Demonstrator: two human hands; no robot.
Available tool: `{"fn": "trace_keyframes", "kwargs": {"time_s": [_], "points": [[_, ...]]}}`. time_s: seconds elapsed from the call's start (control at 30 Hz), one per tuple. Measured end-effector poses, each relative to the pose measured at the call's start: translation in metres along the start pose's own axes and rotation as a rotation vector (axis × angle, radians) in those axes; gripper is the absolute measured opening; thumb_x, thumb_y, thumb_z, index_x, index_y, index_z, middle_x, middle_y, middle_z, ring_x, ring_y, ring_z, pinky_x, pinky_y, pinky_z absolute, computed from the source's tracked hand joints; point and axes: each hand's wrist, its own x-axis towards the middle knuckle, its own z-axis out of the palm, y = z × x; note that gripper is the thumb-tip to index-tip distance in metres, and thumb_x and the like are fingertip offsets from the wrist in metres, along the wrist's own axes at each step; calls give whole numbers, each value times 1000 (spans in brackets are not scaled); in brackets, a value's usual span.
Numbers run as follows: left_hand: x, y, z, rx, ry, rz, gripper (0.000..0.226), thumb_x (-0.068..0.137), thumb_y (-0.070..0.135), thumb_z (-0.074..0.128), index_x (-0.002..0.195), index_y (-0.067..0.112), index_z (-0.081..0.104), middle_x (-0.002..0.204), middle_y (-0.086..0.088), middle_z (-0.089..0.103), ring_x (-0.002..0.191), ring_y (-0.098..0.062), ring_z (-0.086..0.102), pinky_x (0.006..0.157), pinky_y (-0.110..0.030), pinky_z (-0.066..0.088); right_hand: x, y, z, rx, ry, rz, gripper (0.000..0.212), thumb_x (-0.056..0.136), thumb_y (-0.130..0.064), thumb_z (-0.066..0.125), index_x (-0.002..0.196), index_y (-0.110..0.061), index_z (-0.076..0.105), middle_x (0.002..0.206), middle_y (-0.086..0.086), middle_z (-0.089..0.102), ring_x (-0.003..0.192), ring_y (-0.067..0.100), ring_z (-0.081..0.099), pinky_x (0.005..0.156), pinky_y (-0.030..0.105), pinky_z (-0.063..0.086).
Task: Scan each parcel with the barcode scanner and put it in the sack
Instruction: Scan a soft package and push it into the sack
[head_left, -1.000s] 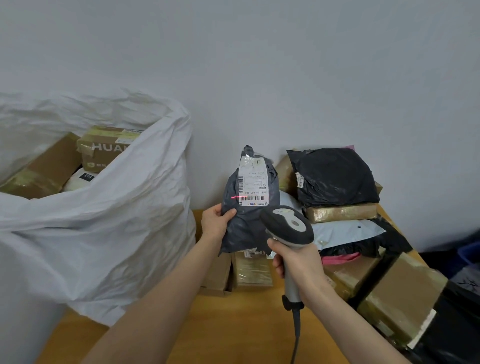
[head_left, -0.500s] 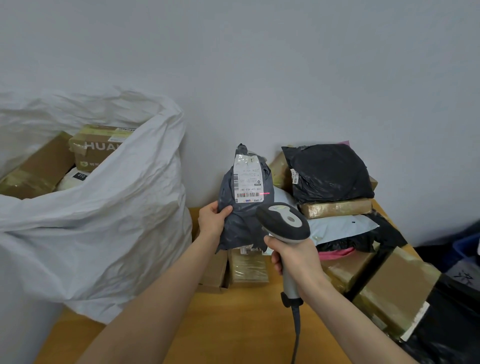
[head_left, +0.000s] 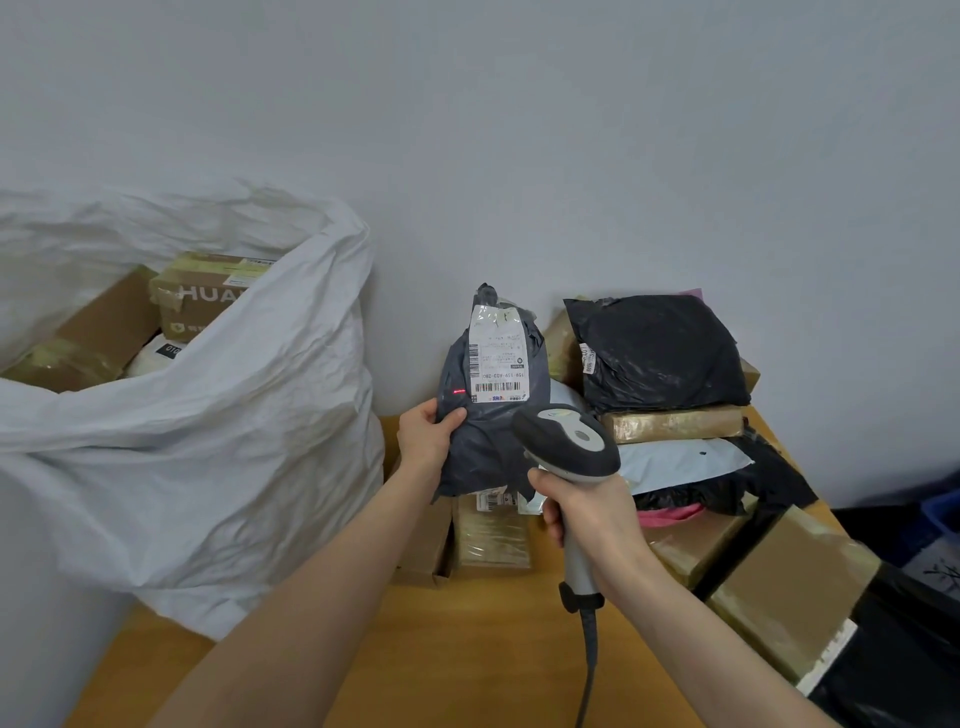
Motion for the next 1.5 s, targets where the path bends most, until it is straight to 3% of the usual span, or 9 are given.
{"fn": "trace_keyframes", "kwargs": {"time_s": [0.4,0.67,0.77,0.9,1.03,1.13,1.27,1.37,1.5], "points": [[-7,83,-35,-43,121,163,24,89,10,66,111,2,67,105,-12,71,94,-23,68,80,-32,56,31,-62,19,116,-154,-150,19,85,-17,73,71,-8,63,52,7,61,41,13,52,44,25,44],[40,216,-174,-20,420,482,11,89,8,65,100,11,67,93,-3,69,84,-15,66,78,-29,56,64,-146,129,217,-293,-240,13,86,-17,71,77,-9,65,52,4,62,41,11,52,44,24,47],[70,242,-240,157,582,544,13,89,14,63,101,11,69,98,-2,70,93,-21,66,88,-38,54,80,-164,172,227,-305,-249,10,85,-16,71,83,-9,65,52,4,61,41,12,51,44,24,46],[110,240,-325,400,693,538,16,90,18,60,102,11,69,100,-5,70,90,-21,63,84,-35,50,101,-175,228,223,-308,-230,10,85,-16,71,82,-9,65,51,4,60,40,12,49,43,22,45],[148,191,-385,519,523,188,26,89,17,64,113,8,63,112,-15,67,99,-29,63,88,-40,50,120,-174,268,208,-288,-210,11,84,-17,72,82,-10,65,51,4,60,40,12,49,43,22,44],[156,157,-392,959,326,-110,42,76,18,79,107,6,53,110,-19,63,90,-31,59,75,-36,47,130,-169,288,198,-271,-196,11,84,-18,72,82,-9,65,49,3,60,39,12,49,43,23,44],[166,156,-367,1144,427,150,81,81,27,70,145,10,23,133,-20,42,121,-38,45,92,-47,45,137,-163,305,190,-263,-186,12,85,-18,72,83,-9,65,48,2,59,38,11,48,42,21,43],[172,173,-336,1175,443,404,67,88,26,61,147,17,30,140,-15,38,128,-32,39,96,-43,43,139,-160,306,197,-259,-179,12,85,-18,72,83,-9,65,48,3,58,38,11,48,41,21,42],[174,183,-283,1124,335,470,60,89,21,56,145,18,36,141,-11,37,128,-27,39,94,-37,44,141,-151,288,210,-223,-150,12,85,-17,71,83,-7,65,50,4,59,39,12,49,43,23,44]]}}
